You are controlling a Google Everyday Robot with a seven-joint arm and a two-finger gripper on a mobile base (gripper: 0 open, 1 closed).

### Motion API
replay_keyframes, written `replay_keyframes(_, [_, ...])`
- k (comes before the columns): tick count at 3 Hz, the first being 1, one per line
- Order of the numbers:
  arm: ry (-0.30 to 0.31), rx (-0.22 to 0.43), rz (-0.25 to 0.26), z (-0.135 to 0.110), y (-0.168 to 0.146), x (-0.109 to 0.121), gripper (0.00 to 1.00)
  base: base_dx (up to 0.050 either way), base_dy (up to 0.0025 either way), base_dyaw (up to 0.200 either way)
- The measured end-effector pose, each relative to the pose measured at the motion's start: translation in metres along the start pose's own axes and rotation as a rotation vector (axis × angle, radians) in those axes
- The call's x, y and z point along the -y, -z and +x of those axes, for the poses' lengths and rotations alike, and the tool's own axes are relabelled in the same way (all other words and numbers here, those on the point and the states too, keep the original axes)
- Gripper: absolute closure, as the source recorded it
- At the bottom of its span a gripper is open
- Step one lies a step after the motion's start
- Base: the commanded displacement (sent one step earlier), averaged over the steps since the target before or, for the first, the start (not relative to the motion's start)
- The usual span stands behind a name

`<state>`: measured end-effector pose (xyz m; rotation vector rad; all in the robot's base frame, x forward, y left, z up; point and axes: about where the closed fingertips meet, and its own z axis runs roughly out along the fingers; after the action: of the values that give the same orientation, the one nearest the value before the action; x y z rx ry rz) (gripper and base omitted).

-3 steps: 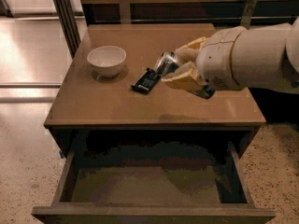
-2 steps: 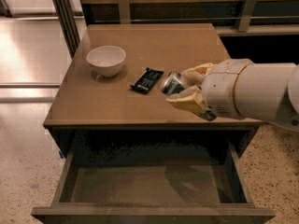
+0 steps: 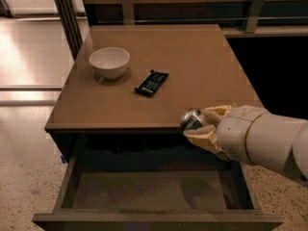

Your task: Place redbull can into top drawer

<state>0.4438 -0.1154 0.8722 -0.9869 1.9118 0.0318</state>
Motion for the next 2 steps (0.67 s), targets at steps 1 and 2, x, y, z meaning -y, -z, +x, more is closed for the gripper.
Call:
replay_keyframes(1, [-0.062,-0.047,0.008,0.029,0.001,-0.01,1.0,0.0,0.0,0.0])
replay_keyframes(2, [-0.123,-0.065,-0.004,0.052,-0.003,-0.022,1.0,0.0,0.0,0.0])
